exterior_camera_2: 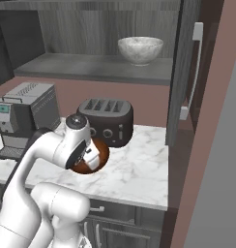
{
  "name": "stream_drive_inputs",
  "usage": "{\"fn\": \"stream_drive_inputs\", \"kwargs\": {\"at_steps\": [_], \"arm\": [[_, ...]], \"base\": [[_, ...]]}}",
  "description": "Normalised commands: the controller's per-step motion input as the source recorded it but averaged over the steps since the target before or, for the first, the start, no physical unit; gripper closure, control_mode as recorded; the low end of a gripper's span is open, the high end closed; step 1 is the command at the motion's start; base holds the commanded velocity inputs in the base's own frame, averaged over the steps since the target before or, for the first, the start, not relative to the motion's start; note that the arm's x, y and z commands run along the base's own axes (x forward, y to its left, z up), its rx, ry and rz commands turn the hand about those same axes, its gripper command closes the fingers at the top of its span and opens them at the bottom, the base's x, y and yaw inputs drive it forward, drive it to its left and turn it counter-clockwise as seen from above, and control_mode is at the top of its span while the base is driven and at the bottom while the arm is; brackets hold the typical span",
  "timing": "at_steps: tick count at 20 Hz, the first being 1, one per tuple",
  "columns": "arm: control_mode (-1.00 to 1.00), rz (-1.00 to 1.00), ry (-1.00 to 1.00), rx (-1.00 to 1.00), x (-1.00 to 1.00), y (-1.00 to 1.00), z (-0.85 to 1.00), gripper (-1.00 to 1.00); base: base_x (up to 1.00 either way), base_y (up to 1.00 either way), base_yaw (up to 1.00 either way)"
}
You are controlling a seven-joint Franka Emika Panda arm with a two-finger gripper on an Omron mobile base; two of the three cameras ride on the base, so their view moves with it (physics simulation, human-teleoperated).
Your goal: Open the cabinet. Pick the bowls from the counter and place them in the cabinet. Then close the cabinet.
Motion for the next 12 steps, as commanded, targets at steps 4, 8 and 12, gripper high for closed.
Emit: {"fn": "stream_drive_inputs", "kwargs": {"at_steps": [4,8,12], "arm": [[-1.00,0.00,0.00,0.00,0.22,-0.17,-0.10,-1.00],[-1.00,0.00,0.05,0.00,0.18,-0.16,-0.14,-1.00],[-1.00,0.00,0.04,0.00,0.14,-0.08,-0.12,-1.00]], "base": [[0.00,0.00,0.00],[0.00,0.00,0.00],[0.00,0.00,0.00]]}}
